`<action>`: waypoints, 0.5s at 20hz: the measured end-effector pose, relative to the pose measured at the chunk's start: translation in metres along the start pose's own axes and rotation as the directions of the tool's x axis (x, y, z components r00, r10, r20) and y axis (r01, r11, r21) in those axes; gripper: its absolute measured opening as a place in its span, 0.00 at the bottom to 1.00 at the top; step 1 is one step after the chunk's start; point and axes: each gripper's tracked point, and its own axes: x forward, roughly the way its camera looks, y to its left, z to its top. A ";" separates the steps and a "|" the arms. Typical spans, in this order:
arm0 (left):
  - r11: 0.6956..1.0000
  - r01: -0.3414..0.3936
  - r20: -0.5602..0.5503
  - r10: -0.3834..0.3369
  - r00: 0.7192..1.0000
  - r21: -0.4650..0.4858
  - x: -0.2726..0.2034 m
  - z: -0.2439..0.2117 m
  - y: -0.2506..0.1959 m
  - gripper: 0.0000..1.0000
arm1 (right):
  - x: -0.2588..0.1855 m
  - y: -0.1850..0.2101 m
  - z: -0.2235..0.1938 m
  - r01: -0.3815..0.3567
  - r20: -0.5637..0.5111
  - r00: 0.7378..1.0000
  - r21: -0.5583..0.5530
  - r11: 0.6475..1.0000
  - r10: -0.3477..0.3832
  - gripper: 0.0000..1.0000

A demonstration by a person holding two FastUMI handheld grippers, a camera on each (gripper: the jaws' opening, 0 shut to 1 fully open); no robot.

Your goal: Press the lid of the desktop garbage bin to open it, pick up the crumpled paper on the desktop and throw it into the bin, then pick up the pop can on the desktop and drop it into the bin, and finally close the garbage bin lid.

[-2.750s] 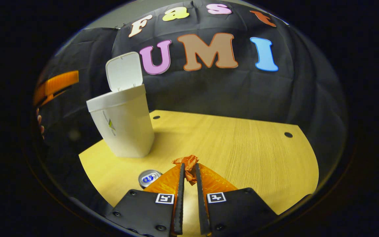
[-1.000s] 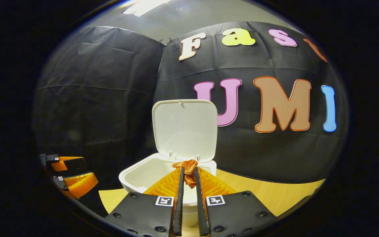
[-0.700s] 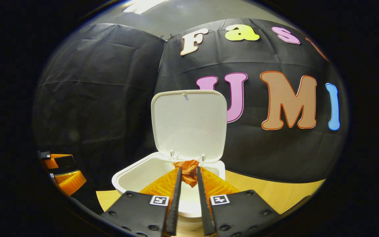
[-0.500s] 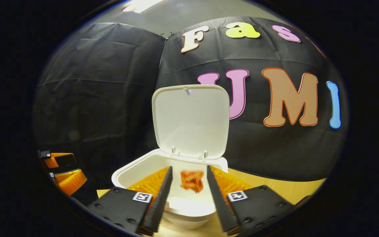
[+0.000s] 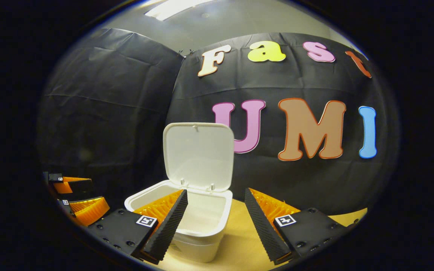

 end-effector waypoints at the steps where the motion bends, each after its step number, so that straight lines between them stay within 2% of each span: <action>1: 1.000 0.020 0.002 -0.020 1.000 -0.006 0.001 0.001 -0.010 0.89 | -0.011 -0.012 0.003 0.025 0.014 1.000 0.000 1.000 -0.025 0.97; 5: 0.994 0.107 0.024 -0.107 0.994 -0.018 0.005 0.011 -0.056 0.89 | -0.050 -0.063 0.011 0.126 0.042 0.991 0.023 0.992 -0.127 0.99; 6: 0.992 0.128 0.031 -0.127 0.991 -0.018 0.005 0.014 -0.067 0.89 | -0.061 -0.075 0.012 0.150 0.047 0.987 0.029 0.988 -0.151 0.97; 10: 0.976 0.216 0.045 -0.214 0.976 -0.032 0.006 0.022 -0.117 0.89 | -0.108 -0.126 0.011 0.252 0.055 0.965 0.054 0.966 -0.255 0.97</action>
